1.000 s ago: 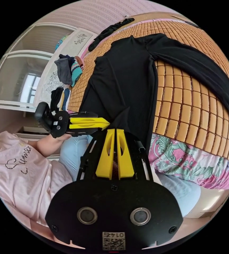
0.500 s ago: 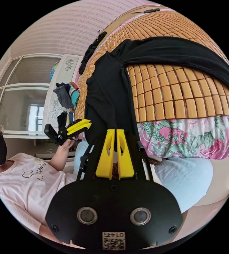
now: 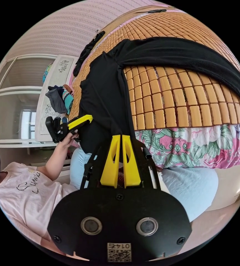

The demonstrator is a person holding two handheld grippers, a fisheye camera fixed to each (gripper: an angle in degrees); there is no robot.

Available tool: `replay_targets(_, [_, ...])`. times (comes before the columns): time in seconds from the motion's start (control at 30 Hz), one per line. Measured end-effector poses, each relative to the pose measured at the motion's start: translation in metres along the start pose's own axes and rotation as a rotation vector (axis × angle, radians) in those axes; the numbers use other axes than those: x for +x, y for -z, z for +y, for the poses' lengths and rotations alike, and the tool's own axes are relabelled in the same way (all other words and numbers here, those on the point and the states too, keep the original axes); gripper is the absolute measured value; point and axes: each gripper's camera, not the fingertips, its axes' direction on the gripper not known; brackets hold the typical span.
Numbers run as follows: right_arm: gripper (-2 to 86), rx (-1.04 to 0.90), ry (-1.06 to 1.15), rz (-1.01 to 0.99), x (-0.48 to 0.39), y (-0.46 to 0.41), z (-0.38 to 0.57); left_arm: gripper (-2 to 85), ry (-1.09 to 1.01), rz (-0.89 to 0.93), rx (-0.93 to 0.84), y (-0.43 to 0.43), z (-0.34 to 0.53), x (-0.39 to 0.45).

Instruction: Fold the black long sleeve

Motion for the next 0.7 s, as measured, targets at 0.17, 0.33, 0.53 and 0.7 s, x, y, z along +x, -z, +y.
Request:
replay_targets(0.17, [0.3, -0.011, -0.018, -0.091, 0.007, 0.012, 0.001, -0.9, 0.014, 0.058, 0.027, 0.029, 0.014, -0.006])
replay_targets(0.33, [0.4, -0.098, -0.046, -0.184, 0.017, 0.009, 0.000, -0.8, 0.055, 0.029, 0.030, 0.028, 0.023, -0.013])
replay_targets(0.53, [0.5, -0.087, -0.056, -0.169, 0.025, 0.004, -0.002, 3.5, 0.054, 0.043, 0.039, 0.006, 0.000, -0.007])
replay_targets(0.7, [0.4, -0.077, -0.047, -0.145, 0.024, 0.004, -0.005, 5.1, -0.017, 0.017, -0.008, -0.017, -0.015, 0.014])
